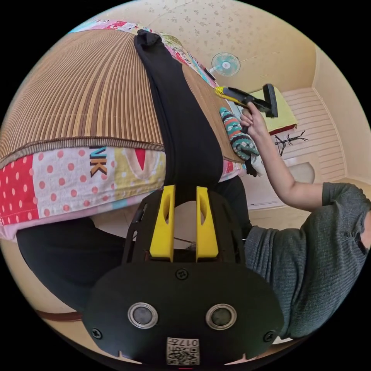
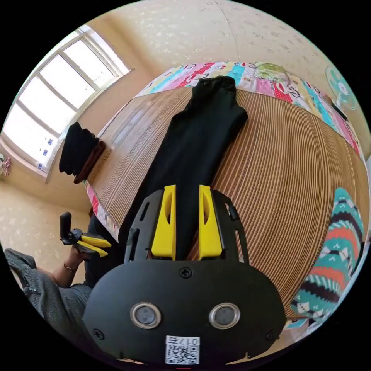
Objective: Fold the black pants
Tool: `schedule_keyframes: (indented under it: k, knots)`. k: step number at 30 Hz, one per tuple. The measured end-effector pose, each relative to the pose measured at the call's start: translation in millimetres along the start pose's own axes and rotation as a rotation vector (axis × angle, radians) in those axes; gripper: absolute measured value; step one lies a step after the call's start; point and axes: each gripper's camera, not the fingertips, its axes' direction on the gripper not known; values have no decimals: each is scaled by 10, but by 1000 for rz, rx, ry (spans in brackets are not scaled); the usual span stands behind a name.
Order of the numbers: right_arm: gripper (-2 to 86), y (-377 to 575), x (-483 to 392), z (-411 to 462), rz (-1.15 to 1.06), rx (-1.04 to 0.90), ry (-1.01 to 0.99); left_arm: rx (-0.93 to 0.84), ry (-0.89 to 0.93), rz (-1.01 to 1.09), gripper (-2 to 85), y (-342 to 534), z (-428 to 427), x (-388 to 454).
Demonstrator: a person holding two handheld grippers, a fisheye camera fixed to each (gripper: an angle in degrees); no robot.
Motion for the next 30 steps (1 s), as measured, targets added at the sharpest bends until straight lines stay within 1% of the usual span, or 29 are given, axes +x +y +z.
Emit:
schedule_keyframes:
  k: [1,3,4,6,7,8,10,11,12,13,14,15,16,18,19,21,22,24,25,27,28,30]
  knots:
    - [106,-218,-48,84,-25,-4,33,9,17,-1,87,0,-20,-2]
    - [120,-1026,-157,384,-70,14,157,13,48,-14,87,5,-40,-24]
    - [122,-1215,-173,450,-74,27,176,12,80,-26,86,11,-48,-55]
    - [128,-1908,-234,743,-84,66,224,12,126,-53,86,26,-66,-126]
    - [131,-2050,-258,829,-101,72,228,16,142,-74,86,43,-88,-180]
    - [138,-2291,-321,1045,-164,55,246,20,151,-94,86,60,-121,-235]
    - [141,-2576,-352,1468,-174,-35,367,40,141,-103,86,85,-175,-314]
    - [132,-2701,-348,1746,-171,-97,439,49,127,-113,86,96,-199,-374]
    - [113,-2766,-378,1928,-219,-118,465,53,121,-120,86,99,-207,-406]
    - [99,-2797,-394,1978,-229,-111,487,64,117,-138,86,107,-220,-469]
    - [78,-2870,-431,1982,-225,-47,517,80,142,-157,87,110,-229,-524]
    - [63,-2971,-448,1890,-171,52,496,87,163,-163,87,110,-232,-544]
    - [62,-3023,-442,1833,-129,97,471,106,205,-164,87,108,-241,-561]
    - [59,-3165,-335,1761,34,194,366,142,242,-159,88,108,-244,-559]
    - [60,-3194,-305,1815,45,180,341,152,243,-156,88,99,-221,-554]
    - [80,-3314,-172,2227,15,-59,198,138,230,-150,88,65,-153,-544]
    - [90,-3293,-177,2214,-5,-45,173,119,227,-144,92,32,-103,-527]
    - [99,-3061,-191,1897,21,110,123,114,221,-124,98,-5,-58,-470]
    - [95,-2969,-189,1801,28,138,84,123,214,-110,101,-23,-36,-426]
    - [90,-2412,-208,1412,-20,219,-61,116,221,-89,105,-86,24,-371]
    - [92,-2230,-208,1315,-35,232,-80,102,232,-69,111,-156,74,-336]
    - [97,-1427,-136,994,-71,195,-139,90,225,-42,123,-276,144,-278]
